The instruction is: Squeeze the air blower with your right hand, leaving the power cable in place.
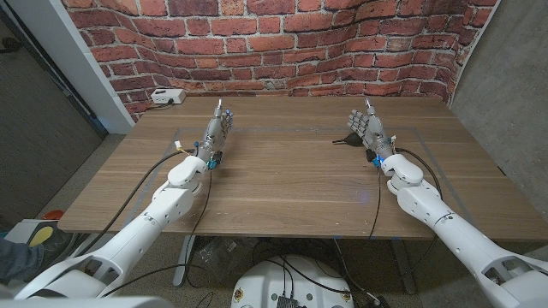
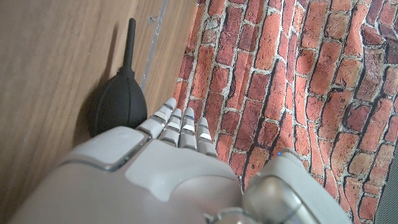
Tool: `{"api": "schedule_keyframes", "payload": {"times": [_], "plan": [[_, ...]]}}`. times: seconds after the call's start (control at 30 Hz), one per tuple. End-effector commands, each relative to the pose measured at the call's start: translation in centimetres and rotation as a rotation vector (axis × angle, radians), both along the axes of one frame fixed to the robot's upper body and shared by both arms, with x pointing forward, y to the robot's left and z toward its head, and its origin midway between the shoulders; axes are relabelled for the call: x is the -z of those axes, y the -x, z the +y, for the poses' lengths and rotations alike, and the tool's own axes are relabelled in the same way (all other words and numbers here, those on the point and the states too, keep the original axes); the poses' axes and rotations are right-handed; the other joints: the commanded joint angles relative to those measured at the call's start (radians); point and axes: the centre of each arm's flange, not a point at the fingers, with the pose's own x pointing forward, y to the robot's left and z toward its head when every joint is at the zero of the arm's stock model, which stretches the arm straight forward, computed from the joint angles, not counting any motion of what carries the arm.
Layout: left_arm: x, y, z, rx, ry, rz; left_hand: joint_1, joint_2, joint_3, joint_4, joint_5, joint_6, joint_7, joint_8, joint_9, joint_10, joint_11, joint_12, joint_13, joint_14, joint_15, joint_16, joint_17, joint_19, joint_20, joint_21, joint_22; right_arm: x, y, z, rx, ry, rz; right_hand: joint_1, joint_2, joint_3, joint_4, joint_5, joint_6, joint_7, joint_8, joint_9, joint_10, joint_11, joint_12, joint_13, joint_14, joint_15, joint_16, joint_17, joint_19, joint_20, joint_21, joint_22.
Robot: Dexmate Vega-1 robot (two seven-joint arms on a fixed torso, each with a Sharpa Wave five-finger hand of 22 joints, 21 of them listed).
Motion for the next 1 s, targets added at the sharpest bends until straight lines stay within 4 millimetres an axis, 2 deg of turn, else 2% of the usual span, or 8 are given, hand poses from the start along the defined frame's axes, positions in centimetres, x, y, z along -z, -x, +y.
{"api": "schedule_keyframes", "payload": {"times": [0.03,0.13,0.37,0.63,0.7,0.73,0.83,1.0], "plan": [[-0.2,0.9,-0.3,-0.003,-0.041,-0.016,0.01,0.001,0.001,0.006,0.008,-0.002,0.001,0.005,0.002,-0.005,0.003,0.008,0.001,-0.001,0.001,0.005,0.004,-0.025,-0.001,0.004,0.004,0.5,0.9,0.5,0.005,-0.005,-0.024,0.013,0.002,0.006,-0.003,0.005,0.007,-0.003,0.007,0.002,0.012,0.001,0.007,0.003,0.007,0.007,0.007,0.005,0.007,0.001,0.004,0.002],[-0.2,1.2,-0.4,0.002,-0.04,-0.022,0.012,0.002,0.0,0.005,0.009,0.003,0.001,0.007,0.002,-0.001,0.003,0.01,0.001,0.002,0.001,0.006,0.004,-0.024,-0.001,0.003,0.004,0.5,1.5,0.3,0.017,-0.011,-0.05,0.016,0.004,0.007,-0.005,0.005,0.008,-0.007,0.007,0.002,0.02,0.003,0.009,0.003,0.011,0.005,0.008,0.005,0.009,0.002,0.003,0.002],[-0.4,1.8,-0.3,-0.002,-0.059,-0.039,0.016,0.007,-0.001,0.003,0.011,0.023,0.0,0.014,0.001,0.019,0.003,0.018,0.001,0.02,0.002,0.013,0.004,-0.012,0.005,0.003,0.004,0.3,2.7,-0.2,0.046,0.0,-0.085,0.024,0.008,0.009,-0.011,0.002,0.021,-0.016,0.009,0.003,0.035,-0.014,0.011,0.004,0.034,-0.004,0.011,0.005,0.035,-0.001,0.007,0.002],[-0.4,2.4,0.2,-0.012,-0.099,-0.037,0.025,0.016,-0.007,-0.002,0.015,0.078,0.006,0.028,0.0,0.075,0.007,0.035,0.0,0.072,0.001,0.025,0.003,0.04,0.018,0.009,0.004,0.3,3.5,-0.8,0.073,0.026,-0.102,0.028,0.009,0.009,-0.014,0.001,0.026,-0.023,0.01,0.003,0.04,-0.018,0.012,0.004,0.046,-0.008,0.012,0.005,0.045,-0.002,0.008,0.002],[-0.6,2.6,0.3,-0.013,-0.106,-0.045,0.026,0.017,-0.007,-0.002,0.015,0.08,0.006,0.028,0.0,0.08,0.009,0.037,0.0,0.076,0.002,0.026,0.003,0.042,0.02,0.009,0.004,0.3,3.5,-0.9,0.079,0.026,-0.111,0.033,0.012,0.011,-0.018,-0.001,0.059,-0.032,0.021,0.004,0.043,-0.017,0.011,0.004,0.048,-0.011,0.009,0.005,0.049,-0.004,0.006,0.002],[-0.6,2.7,0.3,-0.012,-0.109,-0.049,0.027,0.017,-0.008,-0.003,0.016,0.09,0.008,0.031,0.0,0.087,0.009,0.039,0.0,0.08,0.002,0.026,0.003,0.048,0.021,0.009,0.004,0.2,3.5,-1.0,0.081,0.023,-0.114,0.042,0.024,0.017,-0.022,-0.003,0.1,-0.049,0.034,0.008,0.048,-0.023,0.01,0.004,0.055,-0.014,0.007,0.005,0.055,-0.005,0.002,0.002],[-0.8,2.9,0.3,-0.01,-0.117,-0.062,0.028,0.019,-0.009,-0.003,0.016,0.096,0.006,0.031,0.0,0.095,0.01,0.04,0.0,0.088,0.003,0.027,0.003,0.052,0.023,0.009,0.004,0.1,3.5,-1.2,0.089,0.052,-0.128,0.05,0.031,0.021,-0.027,-0.006,0.125,-0.066,0.043,0.013,0.058,-0.031,0.012,0.005,0.065,-0.02,0.007,0.005,0.065,-0.007,0.002,0.002],[-0.8,3.0,0.3,0.001,-0.117,-0.064,0.033,0.023,-0.013,-0.005,0.017,0.125,0.001,0.037,0.0,0.124,0.013,0.047,0.0,0.119,0.0,0.032,0.003,0.08,0.03,0.012,0.004,-0.2,3.5,-1.6,0.106,0.066,-0.154,0.064,0.038,0.027,-0.035,-0.009,0.103,-0.064,0.03,0.014,0.068,-0.038,0.013,0.005,0.081,-0.028,0.009,0.005,0.08,-0.009,0.003,0.002]]}}
